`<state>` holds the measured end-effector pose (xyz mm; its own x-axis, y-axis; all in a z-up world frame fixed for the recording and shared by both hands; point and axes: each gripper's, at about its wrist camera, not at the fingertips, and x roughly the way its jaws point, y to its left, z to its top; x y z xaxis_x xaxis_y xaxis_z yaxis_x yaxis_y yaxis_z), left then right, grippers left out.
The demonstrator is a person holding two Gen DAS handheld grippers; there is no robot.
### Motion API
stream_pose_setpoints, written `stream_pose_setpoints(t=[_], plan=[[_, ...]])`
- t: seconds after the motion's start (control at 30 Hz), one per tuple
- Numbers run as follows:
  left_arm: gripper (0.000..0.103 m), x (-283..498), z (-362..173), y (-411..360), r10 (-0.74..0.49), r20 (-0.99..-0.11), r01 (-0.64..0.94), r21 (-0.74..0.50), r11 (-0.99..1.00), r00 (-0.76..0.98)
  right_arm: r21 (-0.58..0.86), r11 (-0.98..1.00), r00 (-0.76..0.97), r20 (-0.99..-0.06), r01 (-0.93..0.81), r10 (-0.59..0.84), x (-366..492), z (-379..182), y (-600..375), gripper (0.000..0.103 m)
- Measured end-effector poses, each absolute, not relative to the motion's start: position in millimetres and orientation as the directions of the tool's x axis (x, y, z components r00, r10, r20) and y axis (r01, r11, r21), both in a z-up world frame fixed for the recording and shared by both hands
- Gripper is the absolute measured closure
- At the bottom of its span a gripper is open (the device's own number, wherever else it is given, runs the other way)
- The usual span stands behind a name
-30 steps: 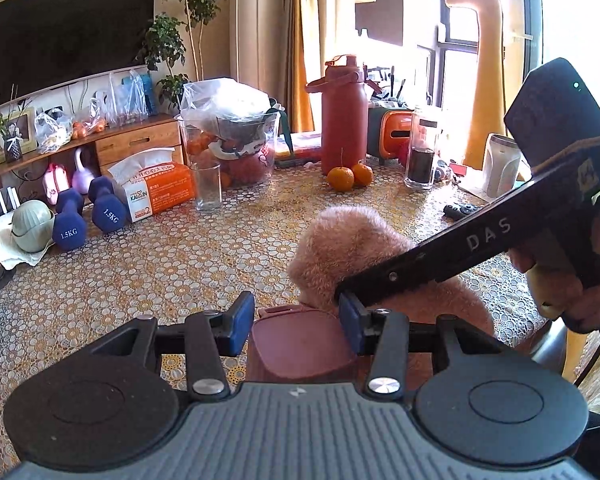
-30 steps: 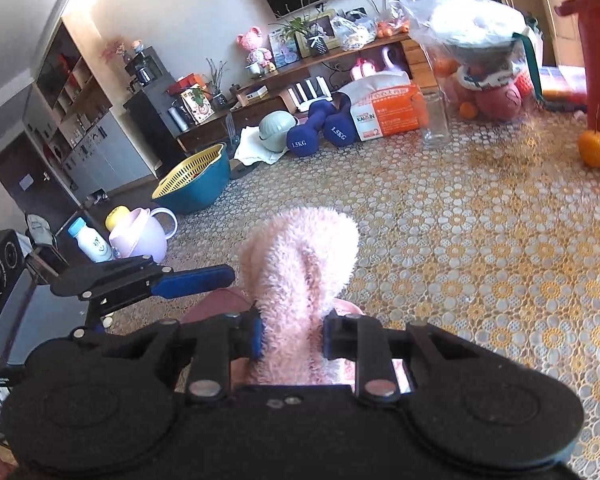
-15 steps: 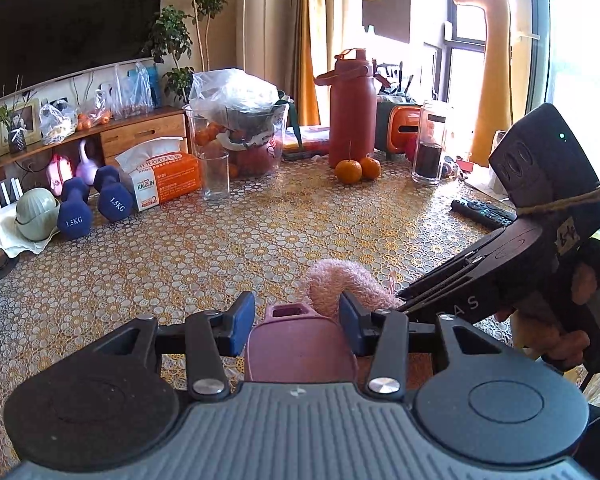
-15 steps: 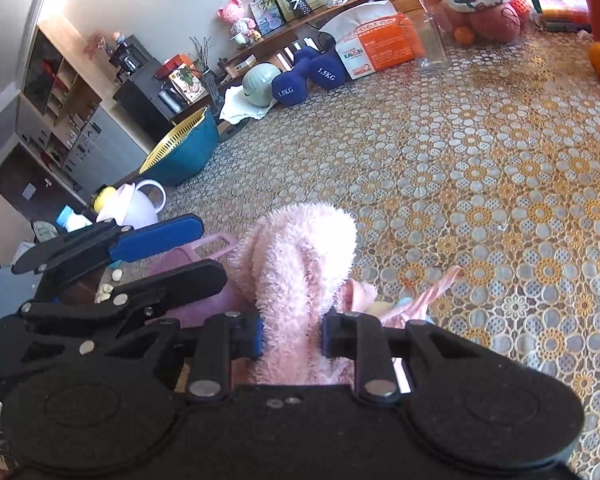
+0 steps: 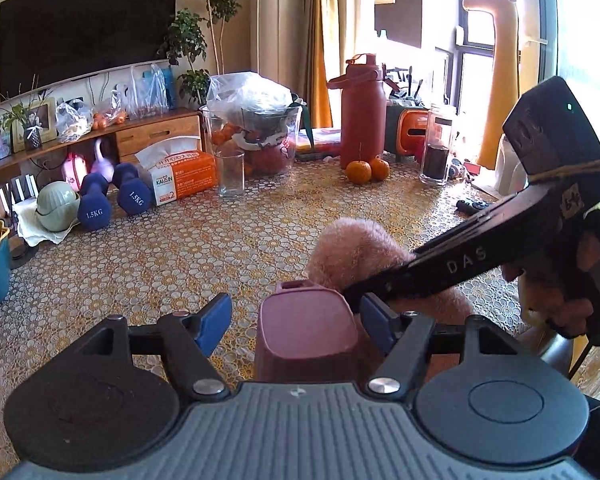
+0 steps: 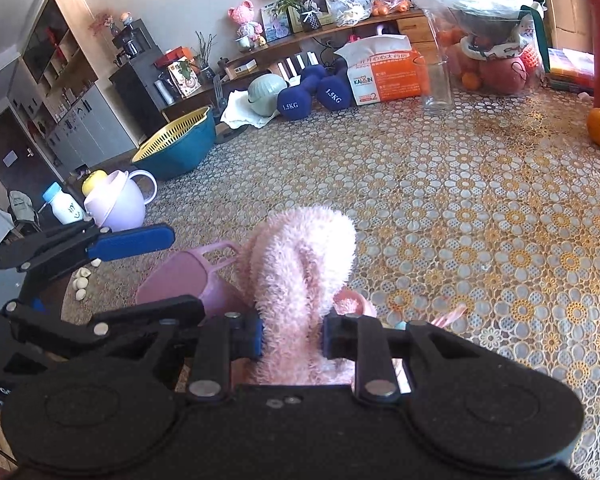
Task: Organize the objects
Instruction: 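Wipe the cup's rim with the towel in the right tool, then hold the cup upright with the left tool while the right tool wipes its base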
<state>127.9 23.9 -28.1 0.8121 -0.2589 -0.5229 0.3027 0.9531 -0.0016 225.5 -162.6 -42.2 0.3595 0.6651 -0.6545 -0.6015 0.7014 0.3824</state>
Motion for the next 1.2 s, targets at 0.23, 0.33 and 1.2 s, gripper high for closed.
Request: stream_pose_setpoints(t=[0.23,0.33,1.2], plan=[[0.033,125.3,-47.5,14.6,-0.248,-0.563,0.310,0.015,0.951,0.789,0.436,0.686,0.386,-0.594,-0.582,0.706,219.2,-24.4,-184.1,0.079],[0.033,126.2,-50.7,10.9,-0.242,-0.563,0.315,0.035,0.948,0.790,0.467,0.651,0.360,-0.569,-0.598,0.739,211.1,-22.3,-184.7,0.078],[0.044,138.5,-51.1,17.7,-0.268,-0.542,0.381,0.106,0.919,0.797,0.095,0.685,0.434,-0.708,-0.722,0.556,207.8,-28.3,-143.8,0.079]])
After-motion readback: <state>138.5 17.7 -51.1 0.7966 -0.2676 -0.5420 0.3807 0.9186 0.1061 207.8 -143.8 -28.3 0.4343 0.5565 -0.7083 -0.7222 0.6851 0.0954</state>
